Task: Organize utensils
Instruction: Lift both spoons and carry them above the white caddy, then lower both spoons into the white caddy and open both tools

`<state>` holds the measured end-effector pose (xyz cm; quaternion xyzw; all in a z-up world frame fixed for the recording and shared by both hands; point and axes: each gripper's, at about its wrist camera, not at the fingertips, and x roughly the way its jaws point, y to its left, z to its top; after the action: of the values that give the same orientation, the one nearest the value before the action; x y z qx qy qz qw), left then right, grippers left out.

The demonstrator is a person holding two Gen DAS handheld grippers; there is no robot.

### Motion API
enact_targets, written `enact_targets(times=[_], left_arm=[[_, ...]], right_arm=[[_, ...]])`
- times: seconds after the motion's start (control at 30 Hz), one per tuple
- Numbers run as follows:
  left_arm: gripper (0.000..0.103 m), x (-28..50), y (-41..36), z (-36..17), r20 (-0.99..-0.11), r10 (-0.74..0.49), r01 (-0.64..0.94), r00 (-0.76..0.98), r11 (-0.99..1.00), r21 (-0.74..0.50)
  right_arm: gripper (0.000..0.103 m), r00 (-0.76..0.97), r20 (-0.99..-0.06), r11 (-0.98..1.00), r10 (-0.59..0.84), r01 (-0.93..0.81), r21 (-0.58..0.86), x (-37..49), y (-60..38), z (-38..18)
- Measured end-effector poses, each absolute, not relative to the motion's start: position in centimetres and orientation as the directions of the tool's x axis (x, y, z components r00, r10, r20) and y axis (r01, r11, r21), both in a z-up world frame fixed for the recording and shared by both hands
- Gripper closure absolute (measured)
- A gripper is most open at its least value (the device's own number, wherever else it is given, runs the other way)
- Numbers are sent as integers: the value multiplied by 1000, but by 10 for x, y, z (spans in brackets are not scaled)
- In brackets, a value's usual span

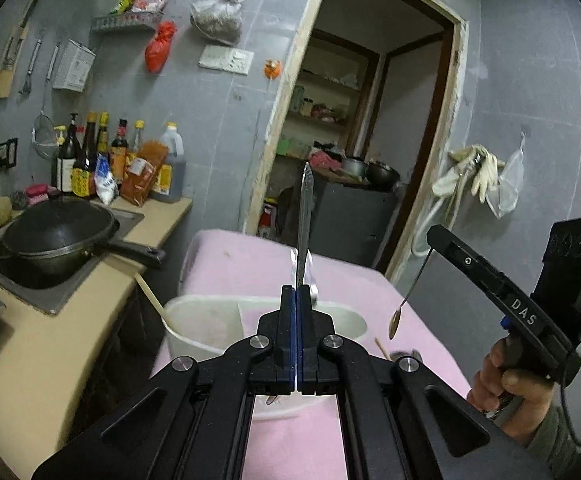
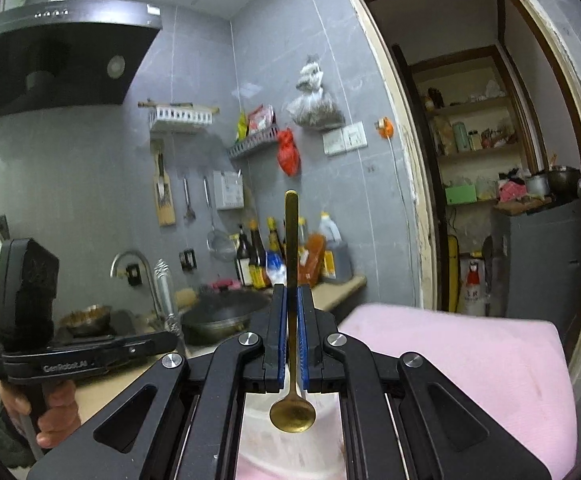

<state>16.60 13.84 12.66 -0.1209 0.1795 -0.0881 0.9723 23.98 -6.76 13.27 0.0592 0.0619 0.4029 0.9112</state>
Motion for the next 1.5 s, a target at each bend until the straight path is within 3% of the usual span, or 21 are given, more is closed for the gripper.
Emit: enact_targets(times=[0.13,0.4,1.0,1.13,1.27,1.37,1.4,1.43,1.47,1.5], left_arm=[[103,167,154,142,-291,-181,99,939,956,-275],[103,184,177,149,-260,-127,44,957,952,-302],[103,215,162,69,-436,-109,-8,893,966,-258],[103,212,162,65,-437,-129,9,890,964,-266],[101,207,160,70,-426,-123,11,896,967,-256],[84,204,156,75,-407,-113,9,906,968,-249],[69,202,155,77,-391,-114,11,913,967,-255],[59,199,154,79,-371,-112,12,922,965,-263],[56,196,153,81,-348,-107,11,932,964,-267],[53,194,150,84,-332,-98,9,938,966,-260]], right_arm=[[100,684,-24,681,729,-722,121,246,-50,137],[100,700,-37,699,713,-706,112,260,-24,116],[99,679,-213,708,703,-698,110,276,-13,70],[93,670,-238,706,703,-698,121,276,-15,67],[80,670,-225,703,707,-700,125,270,-23,72],[78,678,-204,706,706,-696,129,265,-31,80],[76,683,-199,709,703,-693,130,264,-34,82],[71,688,-192,713,699,-688,132,262,-38,85],[56,693,-187,717,696,-684,134,261,-41,87],[48,703,-174,723,690,-677,136,258,-48,89]])
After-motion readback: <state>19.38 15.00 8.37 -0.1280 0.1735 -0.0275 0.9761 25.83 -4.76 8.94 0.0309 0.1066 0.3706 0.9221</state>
